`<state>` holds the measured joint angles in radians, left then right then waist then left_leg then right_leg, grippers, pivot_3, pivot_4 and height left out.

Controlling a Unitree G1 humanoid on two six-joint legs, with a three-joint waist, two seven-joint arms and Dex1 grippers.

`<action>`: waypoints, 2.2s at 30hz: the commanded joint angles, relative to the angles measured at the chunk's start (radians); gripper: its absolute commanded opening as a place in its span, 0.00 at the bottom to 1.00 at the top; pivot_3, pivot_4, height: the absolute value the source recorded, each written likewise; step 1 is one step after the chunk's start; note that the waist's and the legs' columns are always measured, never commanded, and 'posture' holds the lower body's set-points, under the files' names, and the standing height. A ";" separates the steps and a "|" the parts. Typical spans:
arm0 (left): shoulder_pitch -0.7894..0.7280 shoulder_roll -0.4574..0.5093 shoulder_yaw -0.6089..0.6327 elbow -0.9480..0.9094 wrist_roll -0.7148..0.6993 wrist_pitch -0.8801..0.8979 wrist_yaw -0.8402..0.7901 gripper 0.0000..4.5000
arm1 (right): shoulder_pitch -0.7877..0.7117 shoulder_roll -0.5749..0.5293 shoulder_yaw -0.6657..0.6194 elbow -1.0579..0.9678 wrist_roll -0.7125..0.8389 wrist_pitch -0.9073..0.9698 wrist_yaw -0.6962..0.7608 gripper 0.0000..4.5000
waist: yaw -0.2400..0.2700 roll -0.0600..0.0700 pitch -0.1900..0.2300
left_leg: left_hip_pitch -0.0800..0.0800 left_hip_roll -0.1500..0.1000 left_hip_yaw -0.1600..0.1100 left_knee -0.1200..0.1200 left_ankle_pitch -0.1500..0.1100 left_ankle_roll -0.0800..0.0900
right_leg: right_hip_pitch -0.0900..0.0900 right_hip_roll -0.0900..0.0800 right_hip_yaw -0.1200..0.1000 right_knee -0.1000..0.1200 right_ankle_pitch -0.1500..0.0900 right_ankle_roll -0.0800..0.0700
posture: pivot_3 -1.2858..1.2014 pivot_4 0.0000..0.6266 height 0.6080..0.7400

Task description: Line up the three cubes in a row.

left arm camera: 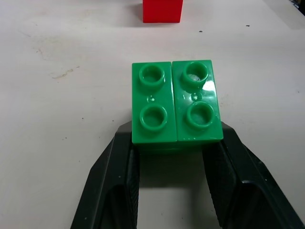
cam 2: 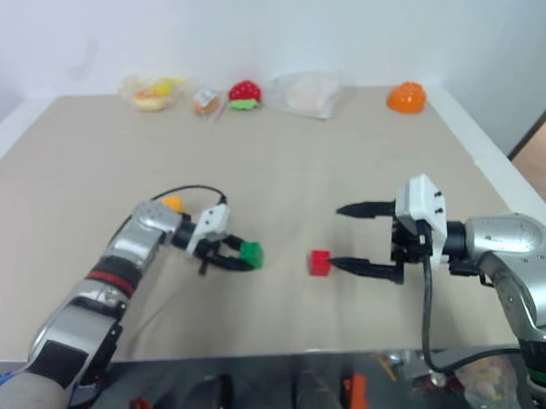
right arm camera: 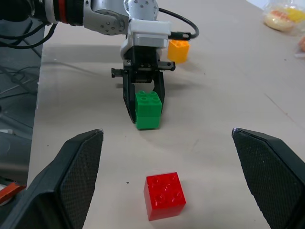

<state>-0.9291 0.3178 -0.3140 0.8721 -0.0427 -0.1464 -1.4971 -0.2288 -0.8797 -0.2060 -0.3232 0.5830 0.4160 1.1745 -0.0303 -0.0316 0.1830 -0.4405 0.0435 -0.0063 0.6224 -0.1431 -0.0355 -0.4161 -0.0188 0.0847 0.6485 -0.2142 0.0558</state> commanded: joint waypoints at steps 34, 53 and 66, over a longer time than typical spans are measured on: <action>0.028 -0.029 -0.028 -0.219 0.071 0.178 0.102 0.83 | -0.067 0.056 0.076 0.040 -0.015 -0.064 -0.018 1.00 | 0.004 0.000 0.000 | -0.007 -0.011 -0.006 -0.004 0.001 0.007 | -0.001 -0.006 -0.001 0.000 -0.005 0.010 | 0.52 0.24 1.00; 0.228 0.383 0.186 -0.731 -0.192 0.511 -0.026 0.99 | -0.108 0.036 0.070 0.076 -0.014 -0.064 0.015 1.00 | -0.018 0.001 0.000 | -0.006 -0.007 -0.005 -0.006 0.001 0.007 | -0.003 -0.004 -0.001 0.001 -0.005 0.008 | 0.52 0.24 1.00; 0.481 0.348 0.481 -1.015 -0.301 0.830 0.531 0.99 | -0.246 0.191 0.141 0.129 -0.055 -0.084 -0.081 1.00 | -0.015 0.001 0.000 | -0.005 -0.004 -0.004 -0.004 0.002 0.007 | -0.001 -0.005 -0.005 0.001 -0.003 0.007 | 0.52 0.24 1.00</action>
<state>-0.4561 0.6691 0.1244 -0.0957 -0.3354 0.6638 -1.0281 -0.4638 -0.6828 -0.0519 -0.1788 0.5253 0.3411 1.0884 -0.0449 -0.0311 0.1834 -0.4460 0.0392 -0.0095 0.6180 -0.1415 -0.0291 -0.4173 -0.0241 0.0802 0.6495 -0.2177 0.0628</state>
